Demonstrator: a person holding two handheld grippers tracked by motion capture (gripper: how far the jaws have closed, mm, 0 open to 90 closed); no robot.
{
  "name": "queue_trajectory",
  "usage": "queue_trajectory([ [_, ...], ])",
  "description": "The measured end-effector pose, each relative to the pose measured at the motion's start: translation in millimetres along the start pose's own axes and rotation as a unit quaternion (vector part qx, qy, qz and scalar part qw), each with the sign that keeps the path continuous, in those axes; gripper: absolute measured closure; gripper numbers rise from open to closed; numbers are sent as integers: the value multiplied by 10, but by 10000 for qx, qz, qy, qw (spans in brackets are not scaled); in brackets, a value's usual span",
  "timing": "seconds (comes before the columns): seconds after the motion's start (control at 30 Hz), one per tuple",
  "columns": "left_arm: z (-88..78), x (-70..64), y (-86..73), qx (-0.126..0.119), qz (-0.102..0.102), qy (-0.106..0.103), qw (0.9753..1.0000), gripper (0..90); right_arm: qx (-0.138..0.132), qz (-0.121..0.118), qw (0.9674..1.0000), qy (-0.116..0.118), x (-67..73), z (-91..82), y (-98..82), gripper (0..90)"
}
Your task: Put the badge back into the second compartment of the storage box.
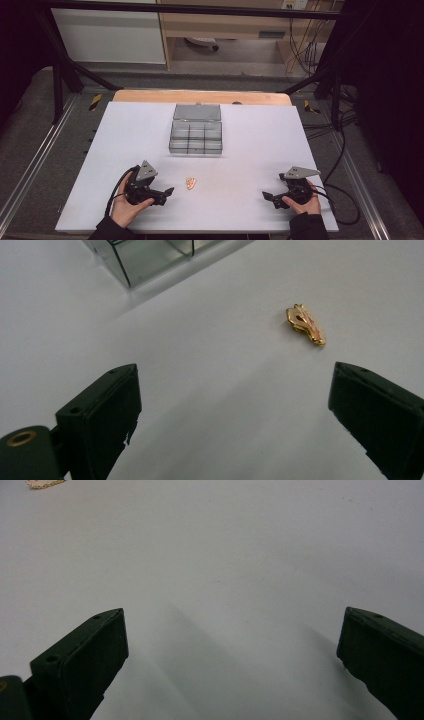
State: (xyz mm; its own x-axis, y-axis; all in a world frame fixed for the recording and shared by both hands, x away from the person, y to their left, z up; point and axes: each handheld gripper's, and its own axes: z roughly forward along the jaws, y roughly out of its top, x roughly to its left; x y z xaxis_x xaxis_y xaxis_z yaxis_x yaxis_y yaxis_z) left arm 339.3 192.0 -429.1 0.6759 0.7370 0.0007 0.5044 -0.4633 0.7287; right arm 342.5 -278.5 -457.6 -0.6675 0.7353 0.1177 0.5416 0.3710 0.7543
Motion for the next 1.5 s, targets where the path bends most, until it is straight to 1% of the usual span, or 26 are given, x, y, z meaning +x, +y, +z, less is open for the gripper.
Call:
queue_trajectory([
  [0.17,40,-36,65,21,18,-9,10000,68,25,-12,10000,4,1,1,-1,5],
  [0.27,64,-52,106,19,-14,-64,10000,73,15,-1,10000,3,2,-1,0,5],
  [0.5,147,-120,182,39,7,-131,9999,91,24,-18,10000,-3,0,1,0,5],
  [0.67,220,-184,256,41,19,-238,9997,117,21,-19,10000,-3,0,-1,-1,5],
  [0.87,287,-227,297,82,35,-274,9996,150,27,-10,10000,0,1,0,-1,5],
  [1.1,390,-265,340,134,-75,-367,9992,236,28,-10,10000,-2,2,0,-1,5],
  [1.13,402,-272,344,125,-84,-385,9991,236,28,-10,10000,-2,2,0,-1,5],
  [1.17,414,-279,347,135,-93,-390,9991,265,18,-6,10000,5,2,-3,0,5],
  [1.2,426,-286,347,146,-98,-392,9991,265,18,-6,10000,5,2,-3,0,5],
  [1.27,446,-295,344,192,-88,-395,9990,288,7,5,10000,9,2,-5,1,5],
  [1.37,464,-289,321,180,-153,-461,9987,353,3,-5,10000,4,1,-4,1,5],
  [1.4,472,-287,314,190,-174,-477,9985,353,3,-5,10000,4,1,-4,1,5],
  [1.5,494,-286,303,225,-185,-518,9982,402,-11,-13,10000,-5,-1,-11,2,5],
])
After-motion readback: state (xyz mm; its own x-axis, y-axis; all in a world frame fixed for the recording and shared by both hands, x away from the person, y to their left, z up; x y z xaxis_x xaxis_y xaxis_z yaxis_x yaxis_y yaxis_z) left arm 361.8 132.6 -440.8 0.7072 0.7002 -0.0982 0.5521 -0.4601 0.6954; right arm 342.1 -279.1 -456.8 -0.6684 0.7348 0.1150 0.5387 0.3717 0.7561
